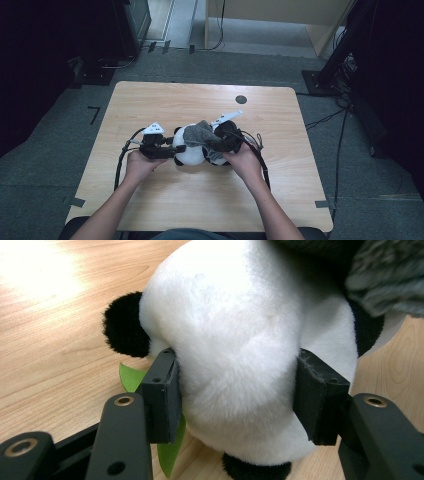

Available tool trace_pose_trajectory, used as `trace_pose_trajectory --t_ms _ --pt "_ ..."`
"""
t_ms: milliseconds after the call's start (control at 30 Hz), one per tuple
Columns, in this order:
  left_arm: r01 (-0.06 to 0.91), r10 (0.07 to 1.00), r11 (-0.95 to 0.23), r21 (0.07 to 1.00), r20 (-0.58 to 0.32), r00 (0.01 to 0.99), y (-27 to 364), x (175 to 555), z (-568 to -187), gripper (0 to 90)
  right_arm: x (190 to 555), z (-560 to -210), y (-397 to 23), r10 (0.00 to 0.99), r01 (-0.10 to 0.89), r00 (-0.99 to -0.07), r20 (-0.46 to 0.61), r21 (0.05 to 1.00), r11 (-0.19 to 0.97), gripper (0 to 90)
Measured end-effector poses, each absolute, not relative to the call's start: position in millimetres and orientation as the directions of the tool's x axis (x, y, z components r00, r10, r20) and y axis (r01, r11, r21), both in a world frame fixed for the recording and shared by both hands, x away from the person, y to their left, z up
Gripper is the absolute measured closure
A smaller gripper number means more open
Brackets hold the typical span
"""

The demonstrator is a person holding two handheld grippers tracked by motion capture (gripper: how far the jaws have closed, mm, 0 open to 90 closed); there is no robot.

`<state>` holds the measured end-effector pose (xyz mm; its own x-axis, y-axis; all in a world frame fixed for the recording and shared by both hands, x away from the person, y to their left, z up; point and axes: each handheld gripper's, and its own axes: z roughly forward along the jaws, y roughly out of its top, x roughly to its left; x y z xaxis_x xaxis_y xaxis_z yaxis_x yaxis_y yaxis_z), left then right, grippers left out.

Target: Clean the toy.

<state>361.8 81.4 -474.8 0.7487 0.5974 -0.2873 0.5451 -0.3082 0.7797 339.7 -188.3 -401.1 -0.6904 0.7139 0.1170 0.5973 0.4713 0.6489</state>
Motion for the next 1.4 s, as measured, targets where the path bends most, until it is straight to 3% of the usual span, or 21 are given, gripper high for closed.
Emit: trace_pose_trajectory --t_ms 267,967,1200,1400 --pt "0.547 0.597 -0.298 0.782 -0.295 0.746 81.5 362.4 -474.8 44.6 332.3 -396.1 -214.4 0.743 0.591 -0.664 0.083 0.667 0.454 76.2" --pt "0.552 0.595 -0.292 0.781 -0.303 0.744 83.4 363.6 -476.1 44.5 330.4 -406.3 -279.6 0.845 0.669 -0.515 0.145 0.684 0.291 76.0" --pt "0.546 0.599 -0.299 0.782 -0.291 0.746 82.8 362.0 -476.0 44.3 331.8 -383.4 -293.5 0.874 0.660 -0.467 0.137 0.712 0.241 76.8" --pt "0.549 0.599 -0.292 0.783 -0.298 0.743 83.1 361.8 -476.4 44.0 335.6 -363.8 -272.4 0.851 0.620 -0.511 0.123 0.738 0.266 76.8"
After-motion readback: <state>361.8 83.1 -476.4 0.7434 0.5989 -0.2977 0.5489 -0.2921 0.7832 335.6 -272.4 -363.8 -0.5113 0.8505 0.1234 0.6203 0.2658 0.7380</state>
